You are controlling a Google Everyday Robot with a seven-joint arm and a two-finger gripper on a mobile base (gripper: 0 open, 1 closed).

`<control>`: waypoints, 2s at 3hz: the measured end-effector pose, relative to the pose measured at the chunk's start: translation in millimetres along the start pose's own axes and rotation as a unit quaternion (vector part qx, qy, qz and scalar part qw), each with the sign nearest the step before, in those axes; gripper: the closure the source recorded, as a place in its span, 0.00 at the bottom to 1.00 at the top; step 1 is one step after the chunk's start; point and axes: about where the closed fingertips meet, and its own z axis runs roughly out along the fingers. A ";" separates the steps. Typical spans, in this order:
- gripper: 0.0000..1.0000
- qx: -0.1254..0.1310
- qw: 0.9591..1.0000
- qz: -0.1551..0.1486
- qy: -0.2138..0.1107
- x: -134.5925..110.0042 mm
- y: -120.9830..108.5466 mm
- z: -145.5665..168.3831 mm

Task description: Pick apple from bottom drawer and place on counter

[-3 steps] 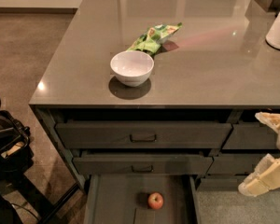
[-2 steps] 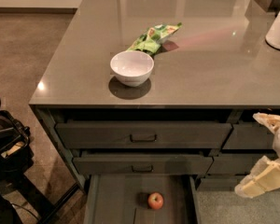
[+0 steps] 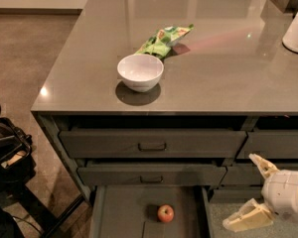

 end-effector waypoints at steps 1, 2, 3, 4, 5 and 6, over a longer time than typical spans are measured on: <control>0.00 0.037 0.999 -0.011 -0.004 2.4 -19.1 3.2; 0.00 0.037 0.999 -0.010 -0.003 2.1 -19.0 3.0; 0.00 0.033 0.999 0.011 -0.029 19.1 -21.5 31.5; 0.00 0.044 0.996 0.024 -0.075 38.9 -35.2 83.9; 0.00 0.044 0.992 0.050 -0.105 67.6 -41.9 143.9; 0.00 0.026 0.990 0.078 -0.117 88.0 -30.2 176.0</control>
Offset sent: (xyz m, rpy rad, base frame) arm 0.0154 -0.0095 -0.0034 -0.0221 -0.0611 -0.0294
